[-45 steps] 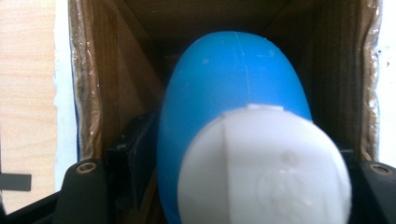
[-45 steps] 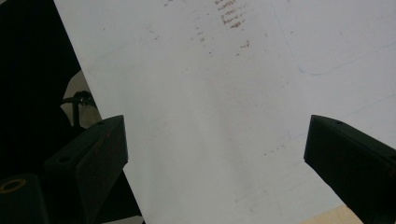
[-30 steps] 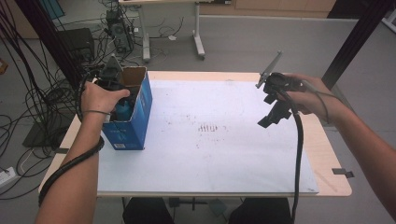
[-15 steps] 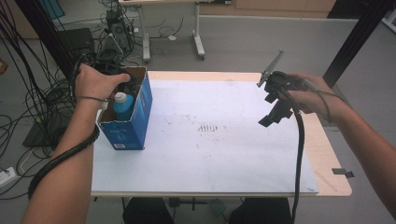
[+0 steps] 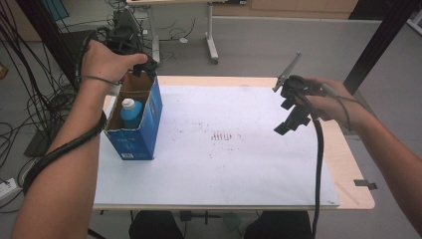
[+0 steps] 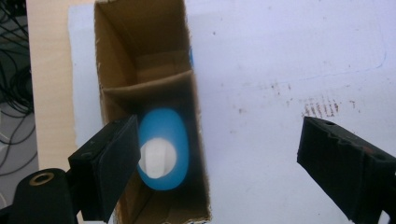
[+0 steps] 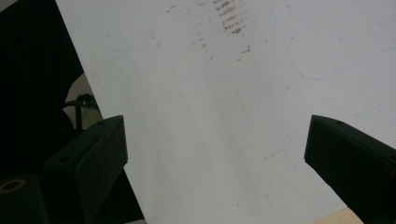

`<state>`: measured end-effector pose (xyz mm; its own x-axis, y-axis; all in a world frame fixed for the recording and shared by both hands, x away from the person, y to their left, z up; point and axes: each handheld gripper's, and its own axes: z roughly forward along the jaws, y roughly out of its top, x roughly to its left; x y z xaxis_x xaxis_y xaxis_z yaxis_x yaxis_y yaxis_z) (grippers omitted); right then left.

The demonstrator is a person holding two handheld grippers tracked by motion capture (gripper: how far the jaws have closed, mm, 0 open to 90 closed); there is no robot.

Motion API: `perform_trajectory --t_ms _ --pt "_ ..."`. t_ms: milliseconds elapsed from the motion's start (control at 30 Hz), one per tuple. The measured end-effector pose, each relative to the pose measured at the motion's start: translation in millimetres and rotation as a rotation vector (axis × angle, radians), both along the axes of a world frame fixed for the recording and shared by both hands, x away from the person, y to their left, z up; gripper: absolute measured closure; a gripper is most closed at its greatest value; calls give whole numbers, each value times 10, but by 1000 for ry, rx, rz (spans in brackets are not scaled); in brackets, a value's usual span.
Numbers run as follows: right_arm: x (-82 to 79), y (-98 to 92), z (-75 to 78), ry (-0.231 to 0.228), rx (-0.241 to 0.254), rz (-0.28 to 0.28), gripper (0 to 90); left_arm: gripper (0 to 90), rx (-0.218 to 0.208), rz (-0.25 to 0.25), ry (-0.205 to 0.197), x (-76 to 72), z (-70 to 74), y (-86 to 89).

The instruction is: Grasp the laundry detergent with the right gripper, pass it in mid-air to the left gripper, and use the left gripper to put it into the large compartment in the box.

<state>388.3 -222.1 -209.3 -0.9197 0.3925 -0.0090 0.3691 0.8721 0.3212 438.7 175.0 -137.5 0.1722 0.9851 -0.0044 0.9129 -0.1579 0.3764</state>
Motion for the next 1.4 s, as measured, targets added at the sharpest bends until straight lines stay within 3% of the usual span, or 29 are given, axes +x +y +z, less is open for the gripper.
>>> perform_trajectory --t_ms 267,467,667,767,900,1200,1400 --pt "5 -10 57 -6 9 -3 57 131 3 -69 -9 117 141 -338" --pt "12 -37 65 -2 2 -3 56 129 1 -93 -45 240 236 -551" --pt "23 -69 64 7 3 -8 56 129 2 -115 -51 381 216 -741" --pt "32 -87 71 33 16 -7 56 126 -1 -119 -54 447 191 -815" --pt "32 -103 110 32 17 -21 55 122 -12 -130 -49 526 96 -888" --pt "-25 -148 206 39 18 -25 53 124 13 -179 -36 656 -308 -1045" --pt "-66 -163 225 38 15 -30 52 133 -7 -199 -20 709 -560 -1118"
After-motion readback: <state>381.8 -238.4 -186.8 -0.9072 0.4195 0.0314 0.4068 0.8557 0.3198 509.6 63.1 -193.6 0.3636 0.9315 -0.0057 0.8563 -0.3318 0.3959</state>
